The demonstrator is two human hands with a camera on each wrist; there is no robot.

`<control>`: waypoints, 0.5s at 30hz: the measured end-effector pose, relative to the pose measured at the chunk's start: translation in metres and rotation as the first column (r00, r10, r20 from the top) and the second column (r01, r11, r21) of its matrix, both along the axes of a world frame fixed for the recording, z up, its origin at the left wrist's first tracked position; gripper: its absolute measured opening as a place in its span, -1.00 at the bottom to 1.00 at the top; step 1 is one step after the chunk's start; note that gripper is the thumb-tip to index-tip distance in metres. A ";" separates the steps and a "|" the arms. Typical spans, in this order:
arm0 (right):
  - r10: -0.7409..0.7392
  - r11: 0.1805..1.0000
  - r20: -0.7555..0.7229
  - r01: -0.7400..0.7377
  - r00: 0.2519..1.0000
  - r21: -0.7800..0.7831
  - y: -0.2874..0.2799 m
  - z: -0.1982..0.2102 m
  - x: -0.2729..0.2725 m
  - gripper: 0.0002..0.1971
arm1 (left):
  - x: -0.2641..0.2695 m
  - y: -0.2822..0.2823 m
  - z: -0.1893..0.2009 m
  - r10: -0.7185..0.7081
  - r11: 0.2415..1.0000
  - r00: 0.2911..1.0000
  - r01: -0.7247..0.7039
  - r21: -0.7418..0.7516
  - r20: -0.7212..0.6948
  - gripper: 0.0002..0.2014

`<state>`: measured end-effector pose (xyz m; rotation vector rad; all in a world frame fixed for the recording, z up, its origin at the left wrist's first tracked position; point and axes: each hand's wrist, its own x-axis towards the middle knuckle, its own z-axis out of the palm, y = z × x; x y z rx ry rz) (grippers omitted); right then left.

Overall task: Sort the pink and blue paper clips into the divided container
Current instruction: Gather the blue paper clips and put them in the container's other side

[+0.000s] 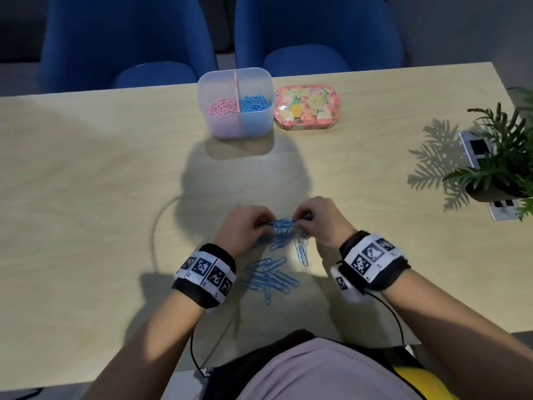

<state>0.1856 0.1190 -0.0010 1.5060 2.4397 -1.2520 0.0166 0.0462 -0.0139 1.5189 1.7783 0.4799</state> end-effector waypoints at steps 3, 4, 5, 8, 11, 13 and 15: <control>-0.037 0.999 -0.094 0.037 0.995 0.001 0.033 0.022 -0.009 -0.94 | -0.009 -0.001 0.000 0.115 0.993 0.980 -0.114 -0.011 0.162 -0.84; -0.069 0.998 -0.132 0.067 0.989 -0.020 0.046 0.032 -0.014 -0.95 | -0.011 -0.002 0.000 0.140 0.990 0.969 -0.138 -0.023 0.206 -0.84; -0.101 0.995 -0.171 0.096 0.980 -0.040 0.059 0.041 -0.021 -0.95 | -0.013 -0.002 -0.001 0.158 0.987 0.958 -0.155 -0.033 0.240 -0.84; -0.205 0.976 -0.254 0.180 0.945 -0.120 0.100 0.065 -0.049 -0.86 | -0.016 -0.003 -0.001 0.201 0.979 0.935 -0.199 -0.037 0.293 -0.85; -0.298 0.953 -0.275 0.269 0.914 -0.138 0.132 0.076 -0.083 -0.98 | -0.018 0.001 0.002 0.249 0.966 0.898 -0.258 -0.025 0.363 -0.84; -0.337 0.942 -0.278 0.318 0.900 -0.111 0.151 0.080 -0.105 -0.82 | -0.020 0.009 0.006 0.290 0.949 0.860 -0.317 -0.008 0.420 -0.81; -0.385 0.923 -0.289 0.369 0.877 -0.109 0.166 0.079 -0.125 -0.79 | -0.023 0.020 0.015 0.322 0.925 0.832 -0.378 0.037 0.451 -0.80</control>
